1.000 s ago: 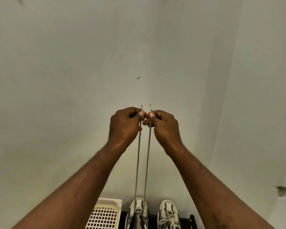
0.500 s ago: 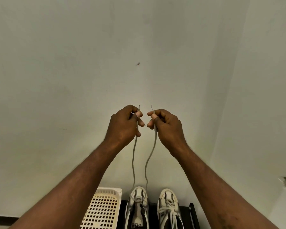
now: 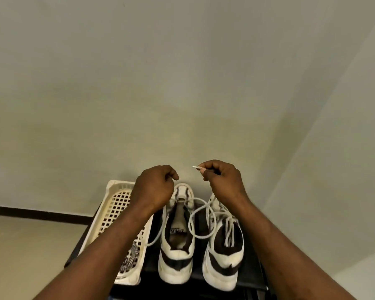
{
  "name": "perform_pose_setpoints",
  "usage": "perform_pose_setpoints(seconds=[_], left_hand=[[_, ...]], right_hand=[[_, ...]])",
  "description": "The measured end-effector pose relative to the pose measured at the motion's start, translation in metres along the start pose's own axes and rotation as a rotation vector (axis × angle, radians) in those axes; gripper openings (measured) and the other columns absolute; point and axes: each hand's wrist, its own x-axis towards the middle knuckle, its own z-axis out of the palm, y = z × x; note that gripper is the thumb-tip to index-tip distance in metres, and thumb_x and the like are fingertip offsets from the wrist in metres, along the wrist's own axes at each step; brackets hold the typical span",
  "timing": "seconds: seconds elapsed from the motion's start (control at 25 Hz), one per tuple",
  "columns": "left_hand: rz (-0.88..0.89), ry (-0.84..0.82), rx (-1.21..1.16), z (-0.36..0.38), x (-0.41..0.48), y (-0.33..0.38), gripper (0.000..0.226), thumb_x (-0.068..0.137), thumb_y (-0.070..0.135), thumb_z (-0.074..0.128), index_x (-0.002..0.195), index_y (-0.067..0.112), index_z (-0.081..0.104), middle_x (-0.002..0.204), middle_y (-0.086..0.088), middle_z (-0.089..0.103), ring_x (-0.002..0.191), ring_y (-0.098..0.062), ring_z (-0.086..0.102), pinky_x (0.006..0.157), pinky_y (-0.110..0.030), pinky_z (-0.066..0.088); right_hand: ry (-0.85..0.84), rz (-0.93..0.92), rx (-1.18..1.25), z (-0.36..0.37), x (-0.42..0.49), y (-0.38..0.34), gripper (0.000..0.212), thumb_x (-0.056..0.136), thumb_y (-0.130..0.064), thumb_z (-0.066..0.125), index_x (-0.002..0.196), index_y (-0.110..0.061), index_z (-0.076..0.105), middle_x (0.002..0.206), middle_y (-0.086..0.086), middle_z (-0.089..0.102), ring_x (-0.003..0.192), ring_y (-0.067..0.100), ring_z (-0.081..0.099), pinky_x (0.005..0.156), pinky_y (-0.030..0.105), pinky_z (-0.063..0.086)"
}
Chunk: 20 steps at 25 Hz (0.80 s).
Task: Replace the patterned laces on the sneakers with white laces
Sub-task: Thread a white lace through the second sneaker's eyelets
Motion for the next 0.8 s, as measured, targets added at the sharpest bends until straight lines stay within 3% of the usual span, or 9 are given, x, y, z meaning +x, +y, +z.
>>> perform_pose_setpoints(seconds=[0.12, 0.24, 0.4, 0.48, 0.64, 0.8], left_hand=[[-0.035, -0.151, 0.13, 0.04, -0.009, -0.041, 0.012, 0.092, 0.041, 0.063, 0.093, 0.033, 0.073, 0.092, 0.009, 0.074, 0.091, -0.017, 0.068, 0.077, -0.033, 0.054], [-0.083, -0.218, 0.287, 0.064, -0.013, -0.062, 0.034, 0.089, 0.061, 0.058, 0.089, 0.03, 0.073, 0.094, 0.004, 0.073, 0.09, -0.022, 0.068, 0.075, -0.035, 0.055], [-0.054, -0.094, 0.441, 0.068, -0.012, -0.055, 0.034, 0.088, 0.057, 0.06, 0.103, 0.032, 0.077, 0.132, 0.002, 0.05, 0.122, -0.026, 0.045, 0.093, -0.043, 0.052], [-0.003, -0.046, 0.57, 0.072, -0.009, -0.052, 0.034, 0.089, 0.052, 0.06, 0.105, 0.027, 0.077, 0.126, -0.001, 0.057, 0.119, -0.028, 0.048, 0.09, -0.042, 0.051], [-0.097, -0.126, 0.421, 0.082, -0.008, -0.055, 0.031, 0.09, 0.044, 0.06, 0.1, 0.021, 0.078, 0.092, -0.004, 0.074, 0.087, -0.027, 0.069, 0.072, -0.034, 0.054], [-0.187, -0.135, 0.211, 0.079, -0.004, -0.067, 0.019, 0.089, 0.031, 0.067, 0.099, 0.024, 0.081, 0.096, -0.001, 0.078, 0.095, -0.026, 0.07, 0.081, -0.032, 0.055]], right_hand=[[-0.031, 0.067, -0.039, 0.022, -0.006, 0.045, 0.015, 0.095, -0.022, 0.07, 0.092, -0.032, 0.081, 0.081, -0.019, 0.074, 0.079, -0.002, 0.067, 0.074, 0.02, 0.049], [-0.039, 0.115, -0.082, 0.037, -0.008, 0.077, 0.011, 0.094, -0.027, 0.072, 0.092, -0.034, 0.08, 0.087, -0.02, 0.076, 0.085, -0.003, 0.068, 0.081, 0.024, 0.054], [-0.078, 0.105, -0.106, 0.051, -0.008, 0.094, 0.006, 0.094, -0.031, 0.074, 0.092, -0.032, 0.079, 0.086, -0.021, 0.076, 0.083, -0.006, 0.068, 0.079, 0.022, 0.053], [-0.1, 0.09, -0.147, 0.057, -0.006, 0.097, 0.006, 0.093, -0.029, 0.075, 0.09, -0.031, 0.079, 0.084, -0.02, 0.075, 0.081, -0.005, 0.068, 0.078, 0.023, 0.053], [-0.137, 0.05, -0.276, 0.066, -0.005, 0.104, 0.007, 0.09, -0.028, 0.072, 0.09, -0.031, 0.078, 0.094, -0.018, 0.076, 0.09, -0.001, 0.068, 0.084, 0.026, 0.055], [-0.132, 0.041, -0.33, 0.068, -0.002, 0.108, 0.007, 0.088, -0.027, 0.071, 0.089, -0.03, 0.078, 0.089, -0.019, 0.075, 0.086, -0.002, 0.065, 0.074, 0.021, 0.049]])
